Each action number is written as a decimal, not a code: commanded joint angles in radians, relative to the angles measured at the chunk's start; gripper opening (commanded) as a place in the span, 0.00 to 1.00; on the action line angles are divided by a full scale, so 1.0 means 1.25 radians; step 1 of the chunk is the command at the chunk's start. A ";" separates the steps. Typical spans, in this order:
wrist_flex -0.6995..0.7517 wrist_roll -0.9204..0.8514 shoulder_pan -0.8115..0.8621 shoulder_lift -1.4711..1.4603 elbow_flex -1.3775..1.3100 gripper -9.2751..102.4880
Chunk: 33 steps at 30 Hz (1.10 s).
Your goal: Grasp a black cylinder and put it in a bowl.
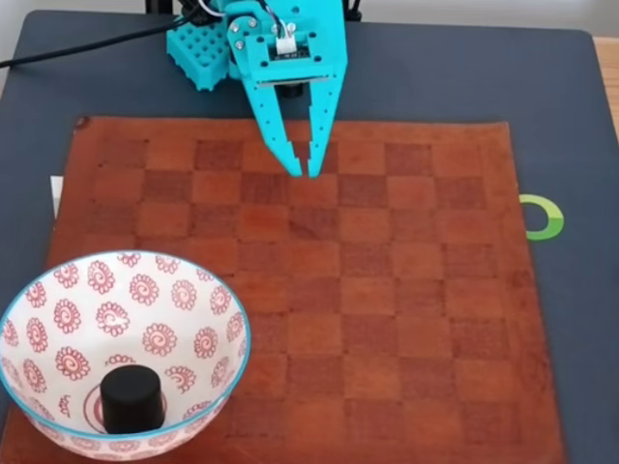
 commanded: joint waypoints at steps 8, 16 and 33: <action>0.079 -0.005 0.036 0.038 -0.006 0.08; 0.077 -0.006 0.036 0.038 -0.006 0.09; 0.077 -0.006 0.036 0.038 -0.006 0.09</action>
